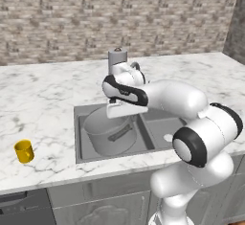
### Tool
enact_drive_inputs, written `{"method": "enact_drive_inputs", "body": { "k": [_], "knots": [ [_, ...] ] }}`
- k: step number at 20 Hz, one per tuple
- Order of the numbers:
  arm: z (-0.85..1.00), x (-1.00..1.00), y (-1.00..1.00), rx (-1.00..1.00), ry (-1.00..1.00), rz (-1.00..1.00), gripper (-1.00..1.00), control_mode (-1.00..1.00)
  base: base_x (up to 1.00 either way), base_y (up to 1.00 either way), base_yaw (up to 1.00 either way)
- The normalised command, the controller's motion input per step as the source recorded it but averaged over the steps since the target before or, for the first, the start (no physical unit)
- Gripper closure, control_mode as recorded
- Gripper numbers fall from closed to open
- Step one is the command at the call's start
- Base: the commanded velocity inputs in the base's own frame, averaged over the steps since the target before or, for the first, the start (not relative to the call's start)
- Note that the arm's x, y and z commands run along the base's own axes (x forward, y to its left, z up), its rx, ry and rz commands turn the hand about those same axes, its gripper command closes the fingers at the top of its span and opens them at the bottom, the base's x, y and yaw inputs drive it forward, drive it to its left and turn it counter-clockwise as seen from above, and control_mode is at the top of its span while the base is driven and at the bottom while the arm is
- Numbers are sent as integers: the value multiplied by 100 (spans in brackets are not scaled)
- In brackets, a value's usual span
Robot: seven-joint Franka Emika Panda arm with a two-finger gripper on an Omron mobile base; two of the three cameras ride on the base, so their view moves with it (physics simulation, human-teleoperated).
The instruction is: Place the pot in the left basin and the mug in the right basin of the sink.
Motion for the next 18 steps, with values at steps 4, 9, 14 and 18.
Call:
{"method": "enact_drive_inputs", "body": {
  "k": [4, 9, 14, 18],
  "knots": [
    [-38, 16, 0, 10, -4, 0, 100, -100, 0, 0, 0],
    [-37, 15, 0, 8, -3, 0, 100, -100, 0, 0, 0],
    [-18, 30, -4, 11, 0, -2, 100, -100, 0, 0, 0],
    [-10, 31, -8, 9, 0, -5, 100, -100, 0, 0, 0]
  ]
}}
